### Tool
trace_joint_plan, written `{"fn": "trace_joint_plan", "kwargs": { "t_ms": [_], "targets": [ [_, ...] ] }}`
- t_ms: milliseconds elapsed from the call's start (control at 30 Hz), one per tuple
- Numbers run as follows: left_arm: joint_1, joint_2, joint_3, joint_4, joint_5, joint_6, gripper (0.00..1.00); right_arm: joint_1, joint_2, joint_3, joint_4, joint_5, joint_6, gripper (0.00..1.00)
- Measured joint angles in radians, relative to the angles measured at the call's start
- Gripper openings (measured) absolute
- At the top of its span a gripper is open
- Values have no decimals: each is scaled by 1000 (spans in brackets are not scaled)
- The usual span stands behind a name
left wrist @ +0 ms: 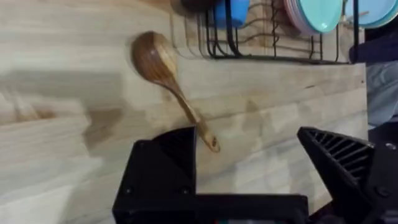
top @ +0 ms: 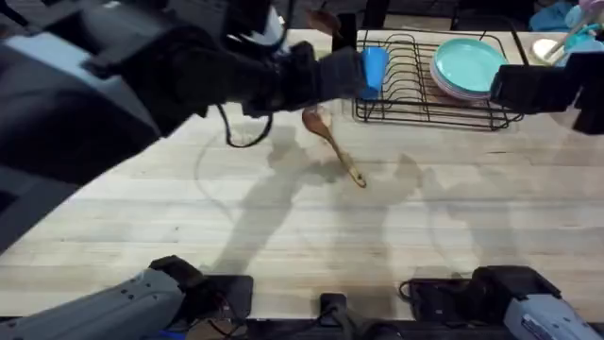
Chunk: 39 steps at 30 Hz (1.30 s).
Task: Pick up the spoon on the table one by one and put them onto the rack
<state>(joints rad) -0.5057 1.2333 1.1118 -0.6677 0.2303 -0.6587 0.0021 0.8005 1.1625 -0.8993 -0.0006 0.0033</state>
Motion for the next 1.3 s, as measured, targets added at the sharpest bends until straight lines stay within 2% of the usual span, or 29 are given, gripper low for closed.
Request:
{"fn": "trace_joint_plan", "kwargs": {
  "t_ms": [167,200,233,433,633,667,900,1300],
  "targets": [
    [-58,47,0,-1,-46,-59,995,0,0,0,0,0,0,992],
    [-86,78,0,1,-73,-99,995,0,0,0,0,0,0,992],
    [-93,87,0,2,-81,-108,995,0,0,0,0,0,0,992],
    [-146,159,0,9,-138,-139,995,0,0,0,0,0,0,992],
    [-192,236,0,32,-160,-164,995,0,0,0,0,0,0,992],
    [-209,284,0,47,-194,-169,995,0,0,0,0,0,0,992],
    [-210,357,0,56,-244,-172,995,0,0,0,0,0,0,992],
    [-210,463,0,131,-279,-172,997,0,0,0,-11,0,0,992]
  ]
}}
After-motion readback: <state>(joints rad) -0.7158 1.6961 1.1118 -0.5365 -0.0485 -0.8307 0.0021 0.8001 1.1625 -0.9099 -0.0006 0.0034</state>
